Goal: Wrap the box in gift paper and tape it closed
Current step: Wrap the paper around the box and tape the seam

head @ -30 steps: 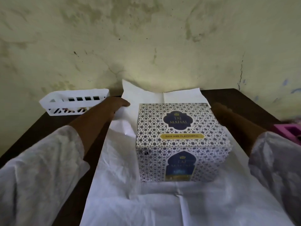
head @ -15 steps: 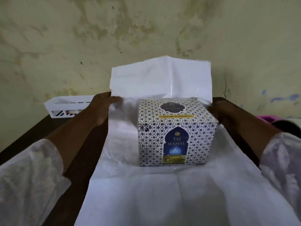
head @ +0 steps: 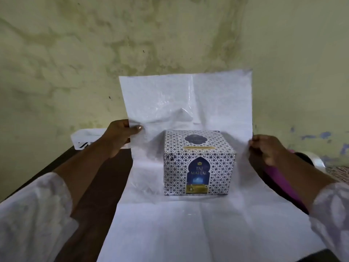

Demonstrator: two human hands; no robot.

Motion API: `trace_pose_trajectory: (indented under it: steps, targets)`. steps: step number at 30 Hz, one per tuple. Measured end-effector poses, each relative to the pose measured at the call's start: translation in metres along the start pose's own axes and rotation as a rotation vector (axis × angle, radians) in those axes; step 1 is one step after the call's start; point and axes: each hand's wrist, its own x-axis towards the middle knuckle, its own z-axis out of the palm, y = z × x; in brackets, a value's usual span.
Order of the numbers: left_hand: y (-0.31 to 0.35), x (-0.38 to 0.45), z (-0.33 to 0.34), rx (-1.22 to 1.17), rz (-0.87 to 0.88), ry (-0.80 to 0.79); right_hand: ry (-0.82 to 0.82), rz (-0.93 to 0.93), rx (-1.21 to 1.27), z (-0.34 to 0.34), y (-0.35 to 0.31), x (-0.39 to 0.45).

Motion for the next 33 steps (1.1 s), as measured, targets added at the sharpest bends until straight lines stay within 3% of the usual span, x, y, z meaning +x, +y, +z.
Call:
trace_pose_trajectory:
  steps: [5, 8, 11, 14, 18, 22, 26, 29, 33]
  targets:
    - [0.012, -0.010, -0.001, 0.065, 0.029, -0.184, -0.188, 0.023, -0.063, -0.016, 0.009, -0.016]
    - [0.029, -0.010, 0.010, 0.280, 0.072, -0.187, -0.329, -0.076, -0.175, -0.004, -0.016, -0.018]
    - [0.037, -0.002, 0.019, 0.390, 0.262, 0.035, -0.214, -0.231, -0.355, 0.012, -0.037, -0.009]
    - [0.038, 0.002, 0.013, 0.174, 0.228, 0.143, -0.157, -0.187, -0.119, 0.018, -0.046, -0.001]
    - [0.032, -0.008, 0.004, 0.029, 0.170, 0.047, -0.231, -0.057, 0.033, 0.009, -0.042, 0.004]
    - [0.031, -0.021, 0.012, 0.328, 0.209, -0.071, -0.295, -0.174, -0.054, 0.012, -0.046, -0.014]
    - [0.035, -0.019, 0.009, 0.437, 0.327, 0.079, -0.227, -0.360, -0.100, -0.003, -0.056, -0.021]
    - [0.029, -0.019, -0.017, 0.425, 0.344, 0.120, -0.189, -0.376, -0.174, -0.031, -0.041, -0.022]
    - [0.016, -0.043, -0.039, 0.454, 0.420, -0.130, -0.267, -0.380, -0.461, -0.059, -0.024, -0.023]
